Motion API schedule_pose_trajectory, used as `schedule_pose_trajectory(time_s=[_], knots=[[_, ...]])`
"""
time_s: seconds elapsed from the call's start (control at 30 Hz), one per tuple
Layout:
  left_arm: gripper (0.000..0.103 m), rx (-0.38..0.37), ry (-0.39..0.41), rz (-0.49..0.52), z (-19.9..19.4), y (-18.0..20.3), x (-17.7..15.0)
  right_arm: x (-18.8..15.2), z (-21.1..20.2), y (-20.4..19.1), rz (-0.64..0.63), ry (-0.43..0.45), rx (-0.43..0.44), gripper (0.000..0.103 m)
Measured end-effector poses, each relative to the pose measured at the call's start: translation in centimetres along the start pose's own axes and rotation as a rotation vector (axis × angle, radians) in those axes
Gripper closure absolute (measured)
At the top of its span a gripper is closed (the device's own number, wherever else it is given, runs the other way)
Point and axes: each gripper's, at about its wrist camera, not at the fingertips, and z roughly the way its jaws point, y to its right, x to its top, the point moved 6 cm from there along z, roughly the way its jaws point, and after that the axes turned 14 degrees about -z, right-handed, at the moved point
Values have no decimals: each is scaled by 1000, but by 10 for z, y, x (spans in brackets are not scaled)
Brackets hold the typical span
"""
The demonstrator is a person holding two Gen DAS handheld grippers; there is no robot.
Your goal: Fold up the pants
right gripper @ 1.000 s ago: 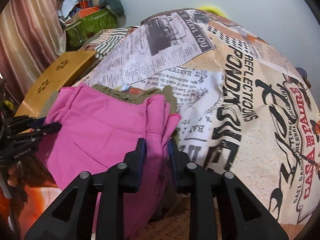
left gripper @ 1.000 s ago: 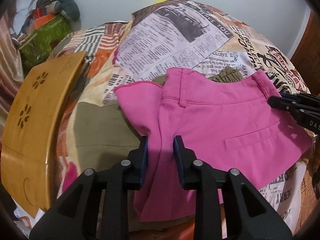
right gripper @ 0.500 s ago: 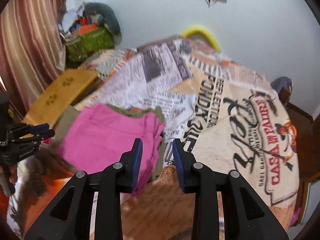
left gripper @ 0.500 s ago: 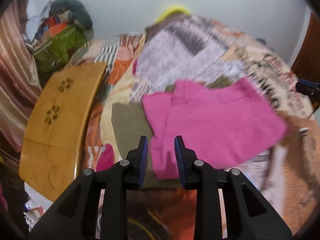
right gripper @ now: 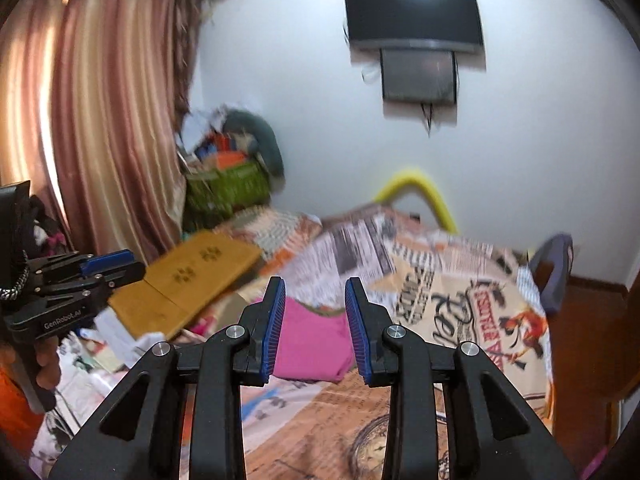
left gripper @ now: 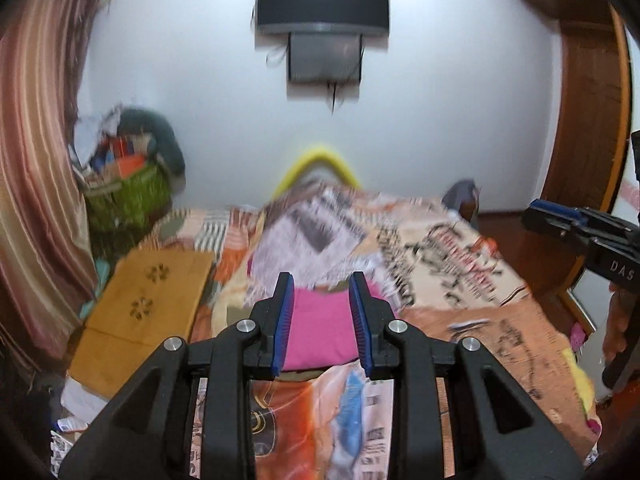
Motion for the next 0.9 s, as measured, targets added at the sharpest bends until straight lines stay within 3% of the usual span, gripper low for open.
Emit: schedule_pose_trajectory(time_s=[0.23, 0.5, 0.6, 0.67, 0.73, 0.83, 0.9], knots=[[74, -56, 156, 2, -100, 34, -6, 12, -89, -31, -19, 169, -4, 75], [72, -103, 243, 9, -165, 52, -38, -3, -137, -58, -19, 275, 19, 75], [58, -66, 281, 1, -177, 54, -48, -9, -136, -63, 1, 280, 59, 64], [41, -53, 300, -6, -182, 54, -53, -11, -137, -65, 5, 282, 53, 54], [35, -49, 312, -5, -183, 53, -55, -12, -137, -69, -3, 279, 31, 46], [25, -48, 321, 6, -182, 54, -57, -14, -137, -74, -15, 282, 2, 22], [19, -55, 326, 14, -181, 55, -57, -14, -143, -76, -14, 296, -11, 16]])
